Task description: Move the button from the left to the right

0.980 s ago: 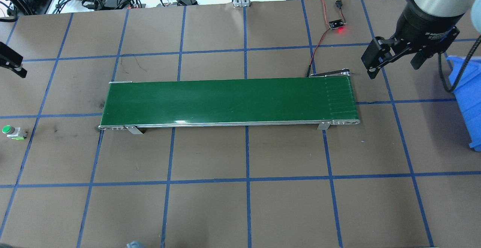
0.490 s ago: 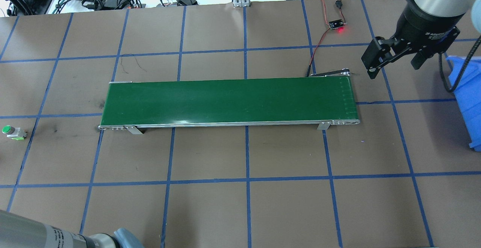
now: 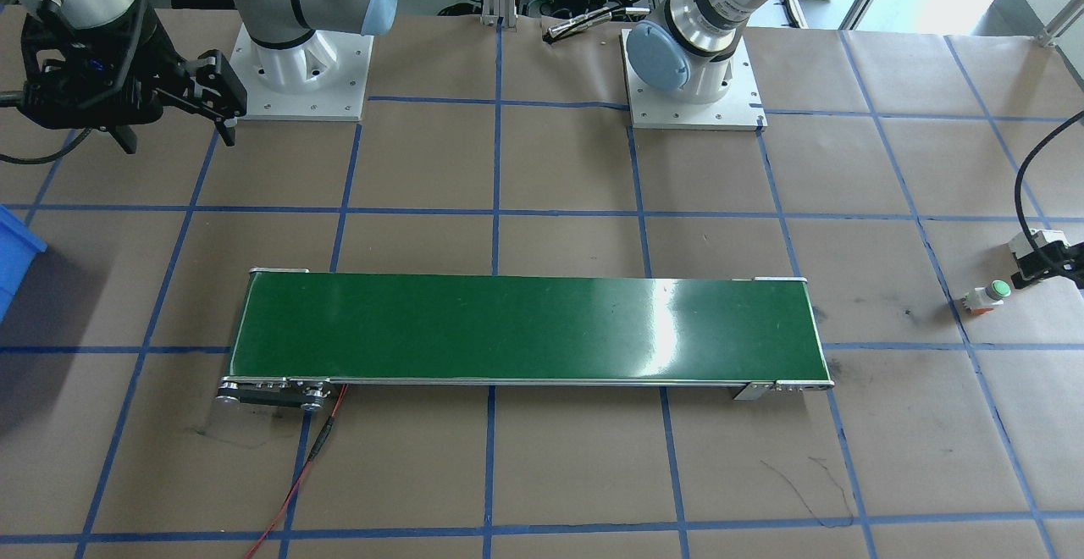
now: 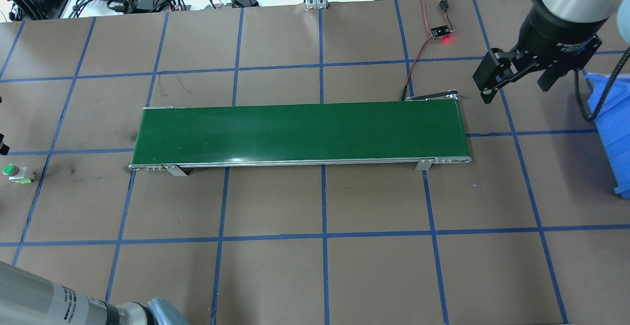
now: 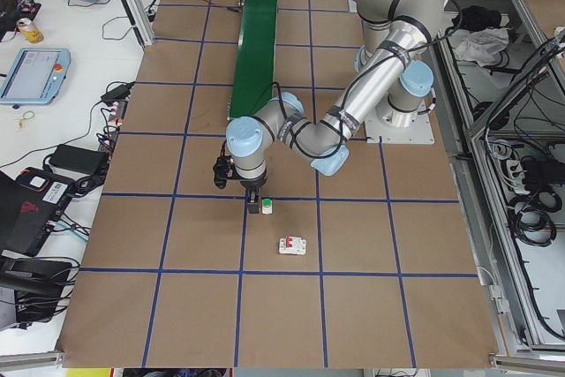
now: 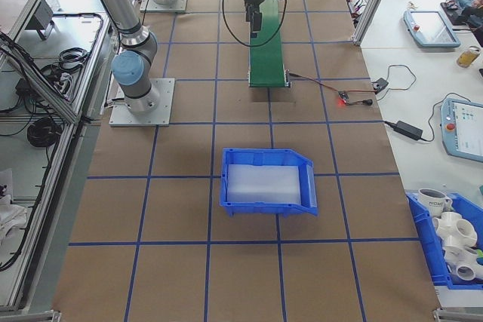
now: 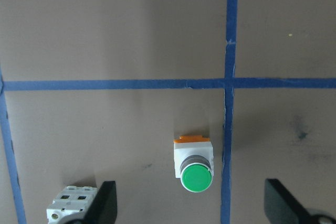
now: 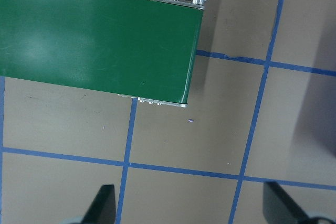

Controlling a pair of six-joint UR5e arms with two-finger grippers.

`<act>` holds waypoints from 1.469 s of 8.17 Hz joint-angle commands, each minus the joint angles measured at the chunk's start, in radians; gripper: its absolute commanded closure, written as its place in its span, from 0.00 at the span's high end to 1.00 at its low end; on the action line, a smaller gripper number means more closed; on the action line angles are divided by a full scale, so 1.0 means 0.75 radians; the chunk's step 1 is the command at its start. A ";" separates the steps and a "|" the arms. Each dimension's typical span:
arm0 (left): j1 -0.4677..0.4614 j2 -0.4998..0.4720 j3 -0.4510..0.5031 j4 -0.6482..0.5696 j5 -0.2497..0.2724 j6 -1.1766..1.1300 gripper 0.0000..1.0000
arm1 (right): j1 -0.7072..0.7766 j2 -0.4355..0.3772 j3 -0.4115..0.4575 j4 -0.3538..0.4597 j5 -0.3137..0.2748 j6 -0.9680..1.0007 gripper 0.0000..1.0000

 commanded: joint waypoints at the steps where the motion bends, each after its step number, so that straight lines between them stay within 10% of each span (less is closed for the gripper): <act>1: 0.001 -0.114 -0.015 0.021 0.007 0.003 1.00 | 0.002 0.006 0.001 0.000 0.001 0.000 1.00; 9: 0.001 -0.209 -0.019 0.044 0.044 -0.101 1.00 | 0.000 0.016 0.001 -0.014 0.003 0.002 1.00; 10: 0.001 -0.209 -0.017 0.044 0.044 -0.113 0.89 | 0.000 0.016 0.001 -0.014 0.003 0.004 1.00; 11: 0.001 -0.209 -0.017 0.042 0.044 -0.142 0.29 | 0.000 0.016 0.003 -0.012 0.005 0.008 1.00; 12: 0.001 -0.209 -0.015 0.044 0.042 -0.140 0.00 | 0.000 0.016 0.003 -0.012 0.005 0.008 1.00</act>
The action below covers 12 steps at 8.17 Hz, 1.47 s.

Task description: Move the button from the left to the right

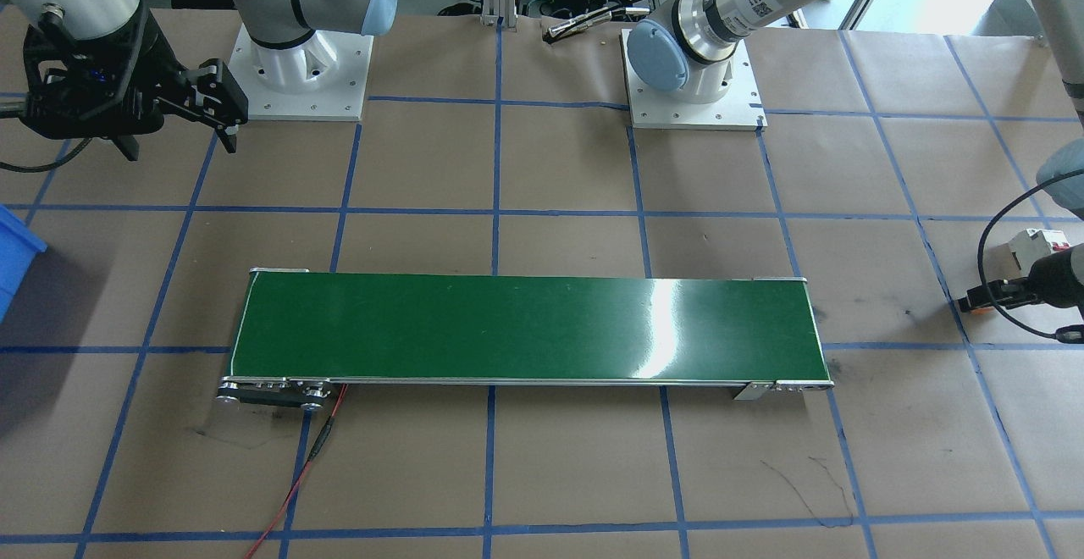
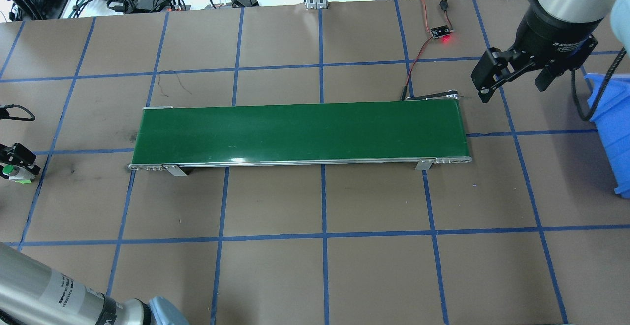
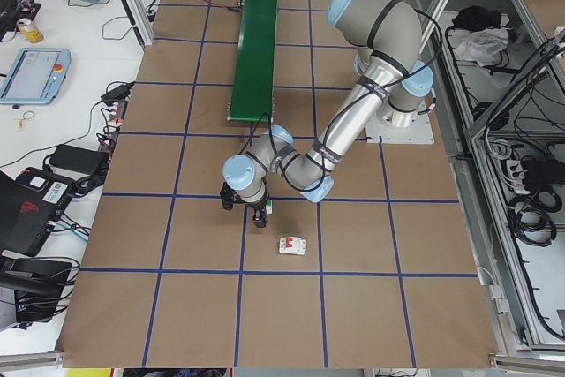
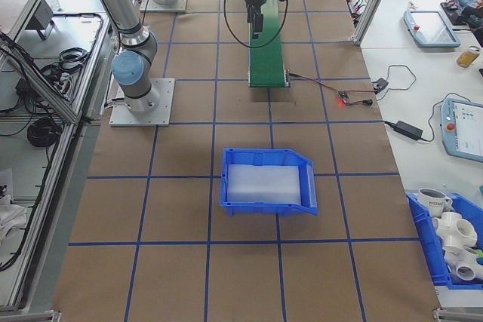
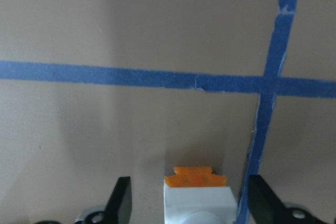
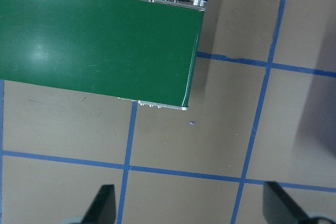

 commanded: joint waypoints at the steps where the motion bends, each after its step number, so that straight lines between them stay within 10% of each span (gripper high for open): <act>1: 0.000 0.004 0.004 -0.001 0.000 -0.019 0.00 | 0.000 0.000 0.001 0.003 0.001 0.003 1.00; 5: -0.051 0.277 0.019 -0.179 -0.012 -0.021 0.00 | 0.000 0.000 0.001 0.003 0.001 0.003 1.00; 9: -0.567 0.425 0.015 -0.277 -0.024 -0.382 0.00 | 0.000 0.000 0.001 0.005 -0.001 -0.003 1.00; 12: -0.710 0.386 0.004 -0.255 -0.235 -0.630 0.00 | 0.000 0.000 0.001 0.007 -0.001 -0.004 1.00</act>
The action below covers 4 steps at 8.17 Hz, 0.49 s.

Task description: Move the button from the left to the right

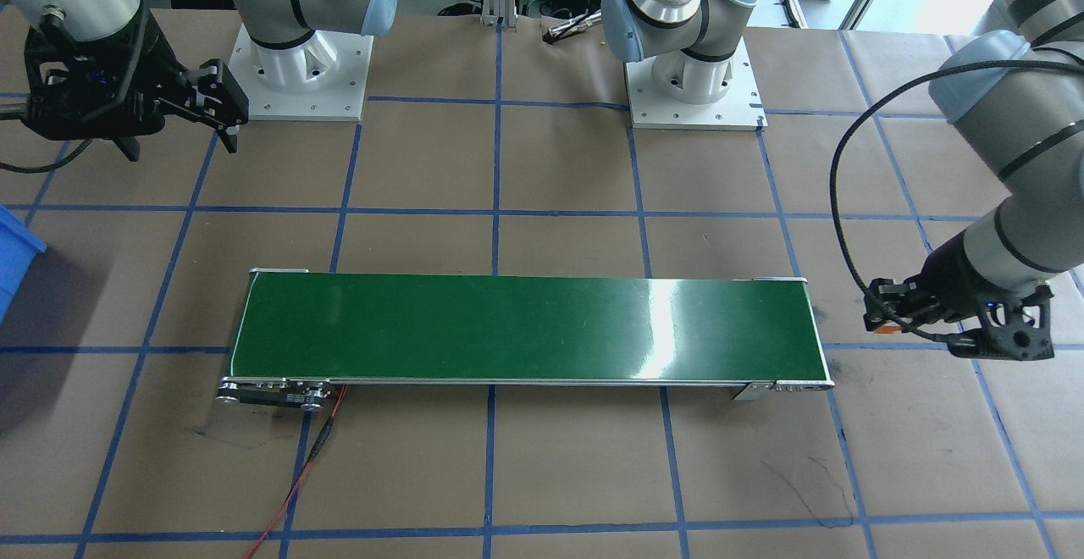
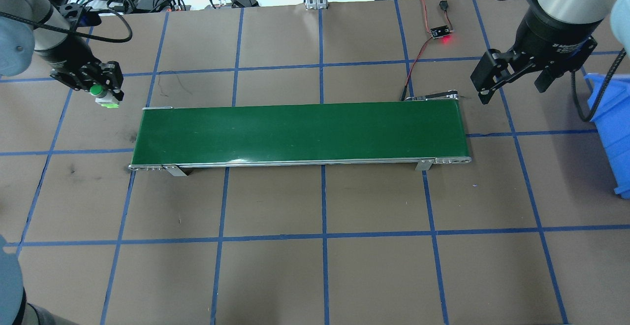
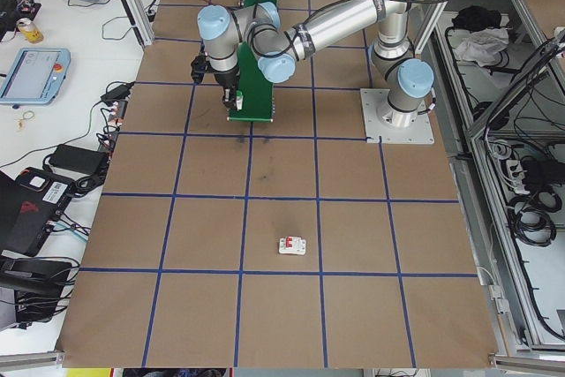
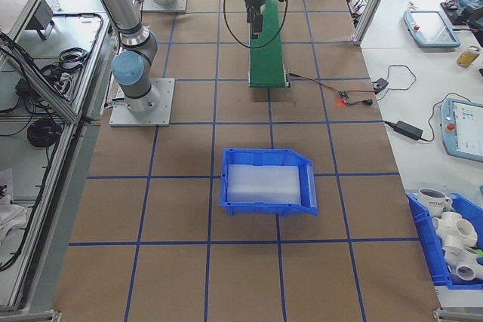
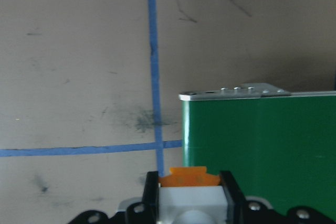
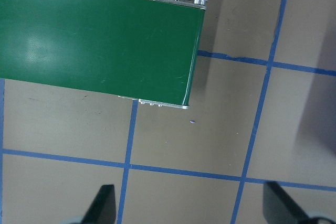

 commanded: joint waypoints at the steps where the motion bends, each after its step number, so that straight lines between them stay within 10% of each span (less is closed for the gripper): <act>1: -0.068 -0.029 -0.014 0.018 -0.110 -0.127 0.00 | 0.000 0.000 0.000 0.002 -0.001 -0.002 1.00; 4: -0.068 -0.138 -0.035 0.065 -0.062 -0.092 0.00 | 0.000 0.000 0.000 0.004 -0.001 -0.002 1.00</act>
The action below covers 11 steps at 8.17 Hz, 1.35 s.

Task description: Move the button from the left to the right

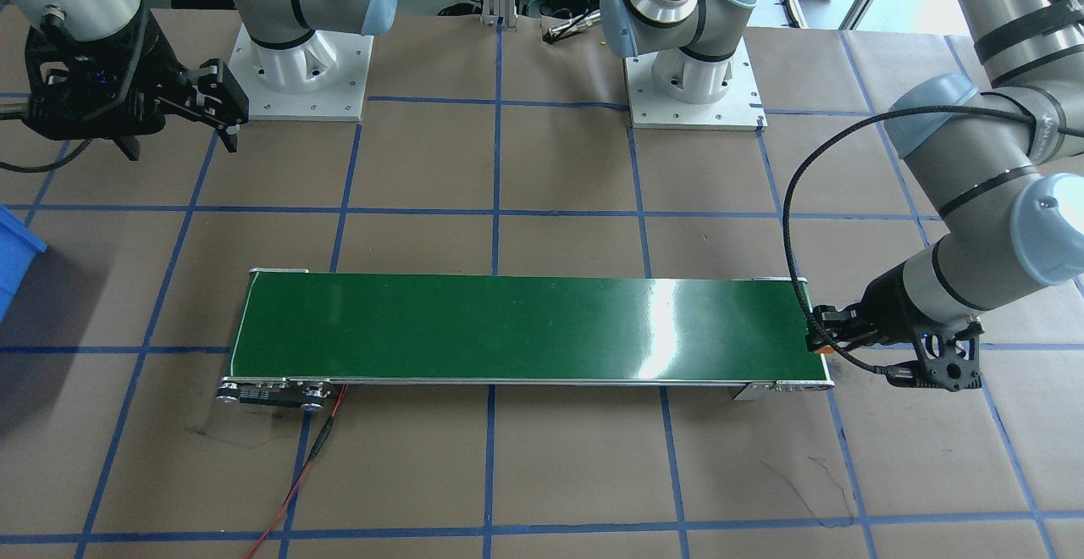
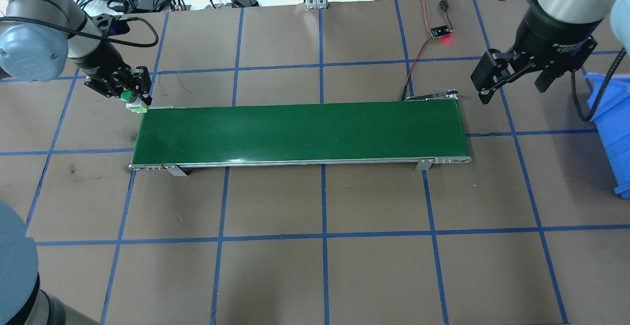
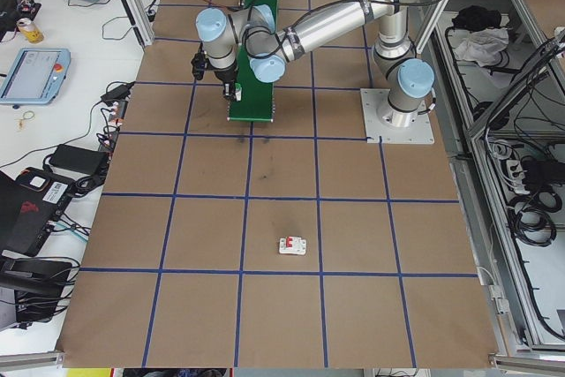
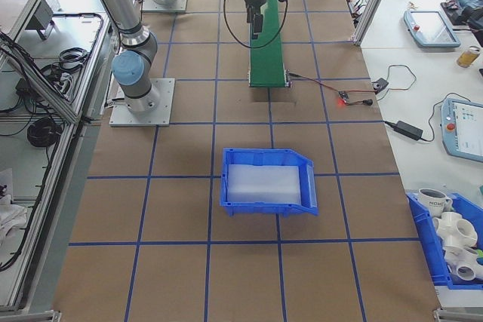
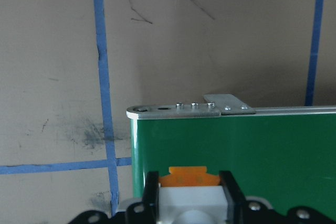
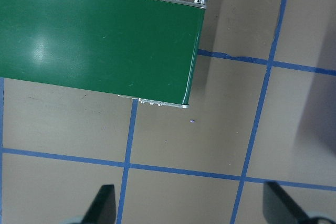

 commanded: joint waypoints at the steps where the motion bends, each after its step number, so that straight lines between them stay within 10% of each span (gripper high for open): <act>1: -0.001 -0.070 -0.015 0.034 0.041 0.009 0.00 | 0.000 0.000 0.000 0.003 0.000 0.000 1.00; 5: -0.001 -0.059 -0.111 0.038 0.042 -0.014 0.00 | 0.000 0.000 0.000 0.003 0.000 0.000 1.00; 6: -0.001 -0.051 -0.125 0.038 0.044 -0.012 0.19 | 0.000 0.000 0.000 0.005 0.000 0.000 1.00; 7: -0.001 -0.051 -0.123 0.034 0.046 -0.012 0.99 | 0.000 0.000 0.000 0.005 0.000 0.000 1.00; 11: -0.109 0.144 -0.113 -0.025 0.123 -0.075 1.00 | 0.000 0.000 0.000 0.005 0.000 0.002 1.00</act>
